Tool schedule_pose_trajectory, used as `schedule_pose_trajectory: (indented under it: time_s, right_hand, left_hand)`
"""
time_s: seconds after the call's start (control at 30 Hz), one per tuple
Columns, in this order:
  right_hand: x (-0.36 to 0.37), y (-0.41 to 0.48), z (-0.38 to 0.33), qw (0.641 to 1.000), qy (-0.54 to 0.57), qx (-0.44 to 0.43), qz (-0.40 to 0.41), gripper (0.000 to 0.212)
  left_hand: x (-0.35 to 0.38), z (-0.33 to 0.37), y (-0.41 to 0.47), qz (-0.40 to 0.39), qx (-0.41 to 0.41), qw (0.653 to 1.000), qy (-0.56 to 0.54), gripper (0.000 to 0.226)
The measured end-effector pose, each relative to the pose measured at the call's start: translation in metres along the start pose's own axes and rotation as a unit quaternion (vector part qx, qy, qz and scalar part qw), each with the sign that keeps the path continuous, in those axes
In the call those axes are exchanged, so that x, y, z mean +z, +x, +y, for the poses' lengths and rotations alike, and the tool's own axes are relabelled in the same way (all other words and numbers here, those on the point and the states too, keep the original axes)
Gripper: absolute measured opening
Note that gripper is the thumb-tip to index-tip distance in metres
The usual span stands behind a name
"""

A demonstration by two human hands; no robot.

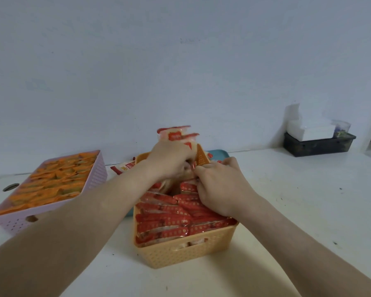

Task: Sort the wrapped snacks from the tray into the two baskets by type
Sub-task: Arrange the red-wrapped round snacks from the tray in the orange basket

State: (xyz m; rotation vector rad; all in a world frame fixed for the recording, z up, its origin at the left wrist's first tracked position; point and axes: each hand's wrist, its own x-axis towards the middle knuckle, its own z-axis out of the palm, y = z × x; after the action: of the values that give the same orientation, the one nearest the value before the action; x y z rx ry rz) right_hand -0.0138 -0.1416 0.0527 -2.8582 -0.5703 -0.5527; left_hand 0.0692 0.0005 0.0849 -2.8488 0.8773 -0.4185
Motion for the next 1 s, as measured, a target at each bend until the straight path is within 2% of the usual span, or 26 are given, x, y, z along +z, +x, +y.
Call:
schedule_pose_trajectory:
  time_s: [0.1,0.2,0.27,0.37,0.43,0.53,0.67,0.77,0.87,0.93,1.0]
  right_hand:
    - [0.002,0.001,0.002,1.000,-0.022,0.003,0.001,0.025]
    - [0.004,0.001,0.004,1.000,-0.002,0.003,0.018,0.047]
    - [0.003,0.001,0.007,0.996,0.068,0.033,0.049,0.042]
    - [-0.003,0.010,0.016,0.968,0.192,0.095,0.128,0.026]
    - [-0.007,0.017,0.022,0.957,0.229,0.110,0.140,0.032]
    - [-0.010,0.027,0.023,0.964,0.224,0.112,0.087,0.051]
    - [-0.010,0.033,0.020,0.969,0.204,0.112,0.085,0.034]
    - [-0.009,0.031,0.017,0.973,0.178,0.101,0.111,0.026]
    - [-0.007,0.029,0.016,0.969,0.179,0.106,0.132,0.026]
    - [-0.005,0.028,0.017,0.969,0.178,0.108,0.135,0.026]
    - [-0.003,0.028,0.017,0.968,0.177,0.109,0.141,0.026]
  left_hand:
    - [-0.003,-0.011,-0.005,0.130,-0.101,0.978,-0.127,0.015]
    - [-0.004,-0.018,-0.018,0.211,-0.184,0.921,-0.271,0.009]
    - [-0.003,-0.019,-0.026,0.217,-0.202,0.896,-0.331,0.007]
    - [-0.003,-0.016,-0.037,0.219,-0.201,0.873,-0.386,0.015]
    - [-0.004,-0.012,-0.040,0.218,-0.200,0.862,-0.413,0.017]
    - [-0.004,-0.009,-0.045,0.212,-0.190,0.855,-0.434,0.014]
    - [-0.006,-0.007,-0.049,0.189,-0.172,0.856,-0.450,0.012]
    - [-0.010,-0.014,-0.053,0.177,-0.171,0.871,-0.426,0.028]
    - [-0.019,-0.026,-0.056,0.132,-0.155,0.910,-0.361,0.045]
    - [-0.024,-0.033,-0.055,0.058,-0.131,0.948,-0.283,0.044]
    - [-0.026,-0.038,-0.051,-0.012,-0.111,0.967,-0.231,0.042]
